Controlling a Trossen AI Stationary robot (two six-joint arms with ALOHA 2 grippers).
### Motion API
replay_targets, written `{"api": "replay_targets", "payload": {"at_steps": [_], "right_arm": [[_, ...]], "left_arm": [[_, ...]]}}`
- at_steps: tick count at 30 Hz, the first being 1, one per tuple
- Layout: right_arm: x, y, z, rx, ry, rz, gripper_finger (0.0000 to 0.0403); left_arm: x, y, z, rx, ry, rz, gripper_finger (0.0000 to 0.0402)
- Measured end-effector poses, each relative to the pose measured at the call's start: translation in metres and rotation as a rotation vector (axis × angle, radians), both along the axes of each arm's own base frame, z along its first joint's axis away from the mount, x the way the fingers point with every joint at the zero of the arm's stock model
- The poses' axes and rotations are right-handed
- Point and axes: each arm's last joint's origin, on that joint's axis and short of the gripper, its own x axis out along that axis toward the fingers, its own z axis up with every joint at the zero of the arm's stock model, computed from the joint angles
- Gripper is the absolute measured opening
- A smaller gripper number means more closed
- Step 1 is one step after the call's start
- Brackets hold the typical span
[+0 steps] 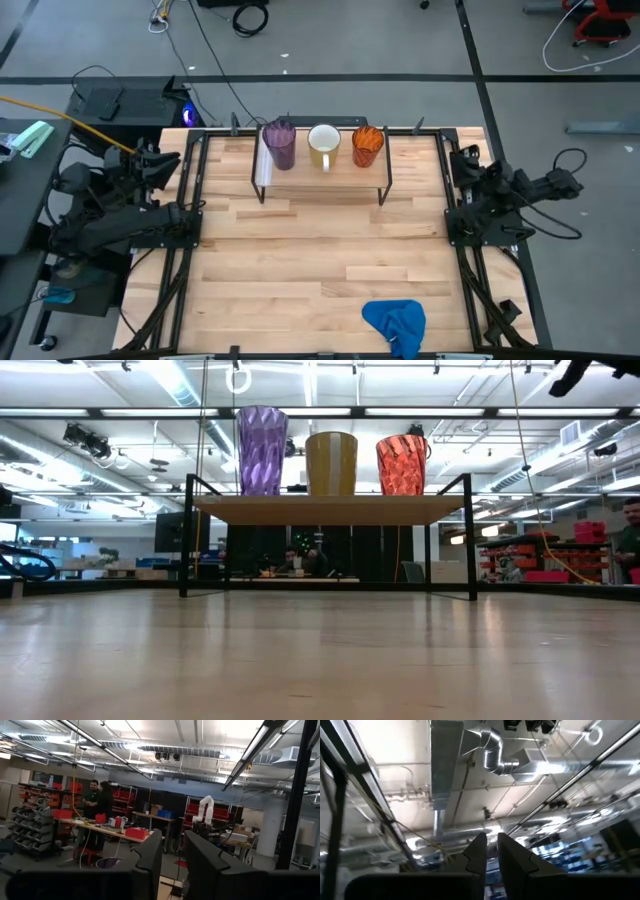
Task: Stack small to large cups/mugs on shelf
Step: Return to Home Position
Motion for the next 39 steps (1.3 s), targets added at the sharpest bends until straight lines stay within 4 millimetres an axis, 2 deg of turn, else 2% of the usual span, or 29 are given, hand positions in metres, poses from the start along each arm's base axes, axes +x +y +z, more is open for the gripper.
{"api": "replay_targets", "payload": {"at_steps": [6,11,15,20,24,26,32,39], "right_arm": [[-0.011,-0.01,0.023,-0.028,-0.052,-0.175,0.0052],[-0.021,-0.014,0.045,-0.028,-0.06,-0.227,0.0052],[-0.026,-0.014,0.064,-0.037,0.099,-0.18,0.0052],[-0.038,-0.014,0.081,-0.015,0.305,-0.037,0.0052],[-0.045,-0.014,0.088,0.009,0.254,0.016,0.0052],[-0.045,-0.014,0.087,0.009,0.208,0.028,0.0052],[-0.034,-0.013,0.071,0.094,0.218,0.103,0.0052],[-0.019,-0.01,0.051,0.148,0.194,0.195,0.0052]], "left_arm": [[0.0,0.0,0.0,0.008,0.008,0.004,0.0084],[0.0,0.0,0.0,0.022,0.013,0.009,0.0085],[0.0,0.0,0.0,0.022,0.012,0.009,0.0091],[0.0,0.0,0.0,0.025,0.012,0.01,0.0093],[0.0,0.0,0.001,0.039,0.008,0.015,0.0094],[0.0,0.0,0.001,0.043,0.008,0.016,0.0094],[0.0,0.0,0.0,0.043,0.008,0.015,0.0091],[0.028,0.009,-0.024,0.056,-0.034,-0.008,0.0085]]}}
